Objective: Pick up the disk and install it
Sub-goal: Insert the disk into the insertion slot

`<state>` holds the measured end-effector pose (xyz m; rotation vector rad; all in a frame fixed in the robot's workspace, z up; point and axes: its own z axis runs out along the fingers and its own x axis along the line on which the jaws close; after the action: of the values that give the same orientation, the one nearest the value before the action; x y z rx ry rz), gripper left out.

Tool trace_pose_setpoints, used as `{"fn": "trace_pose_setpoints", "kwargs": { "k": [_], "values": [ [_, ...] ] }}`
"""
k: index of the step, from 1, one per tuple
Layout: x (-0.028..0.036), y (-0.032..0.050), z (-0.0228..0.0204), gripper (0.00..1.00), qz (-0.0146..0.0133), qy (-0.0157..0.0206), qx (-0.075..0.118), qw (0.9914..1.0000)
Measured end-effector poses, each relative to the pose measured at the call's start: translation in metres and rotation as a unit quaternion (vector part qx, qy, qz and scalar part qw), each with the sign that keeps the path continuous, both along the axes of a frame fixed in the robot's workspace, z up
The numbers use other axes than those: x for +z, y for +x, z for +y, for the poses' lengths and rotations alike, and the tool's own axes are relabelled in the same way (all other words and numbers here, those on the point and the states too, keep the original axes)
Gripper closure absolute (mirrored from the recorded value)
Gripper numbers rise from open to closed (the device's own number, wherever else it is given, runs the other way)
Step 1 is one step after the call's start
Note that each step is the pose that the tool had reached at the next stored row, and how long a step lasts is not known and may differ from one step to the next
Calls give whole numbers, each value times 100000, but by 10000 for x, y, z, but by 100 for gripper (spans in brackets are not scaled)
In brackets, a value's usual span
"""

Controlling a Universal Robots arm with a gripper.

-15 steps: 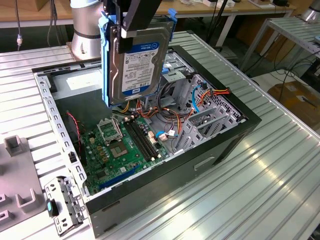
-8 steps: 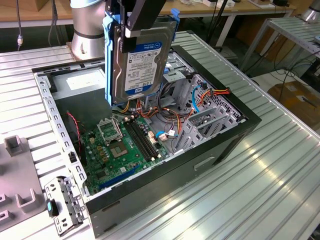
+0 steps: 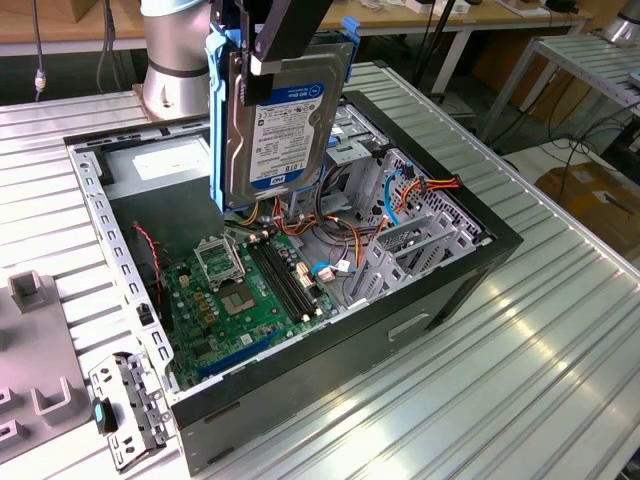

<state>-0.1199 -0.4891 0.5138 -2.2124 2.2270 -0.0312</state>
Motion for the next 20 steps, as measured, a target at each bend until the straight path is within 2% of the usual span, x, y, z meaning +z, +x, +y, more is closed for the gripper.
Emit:
{"fn": "trace_pose_setpoints", "kwargs": {
  "k": [7, 10, 17, 20],
  "values": [
    [0, 1, -3, 63, 5, -4, 4, 100000],
    [0, 1, -45, 63, 0, 1, 5, 100000],
    [-1, 1, -228, 63, 2, -24, 3, 100000],
    [-2, 2, -269, 63, 1, -25, 3, 100000]
  ]
}}
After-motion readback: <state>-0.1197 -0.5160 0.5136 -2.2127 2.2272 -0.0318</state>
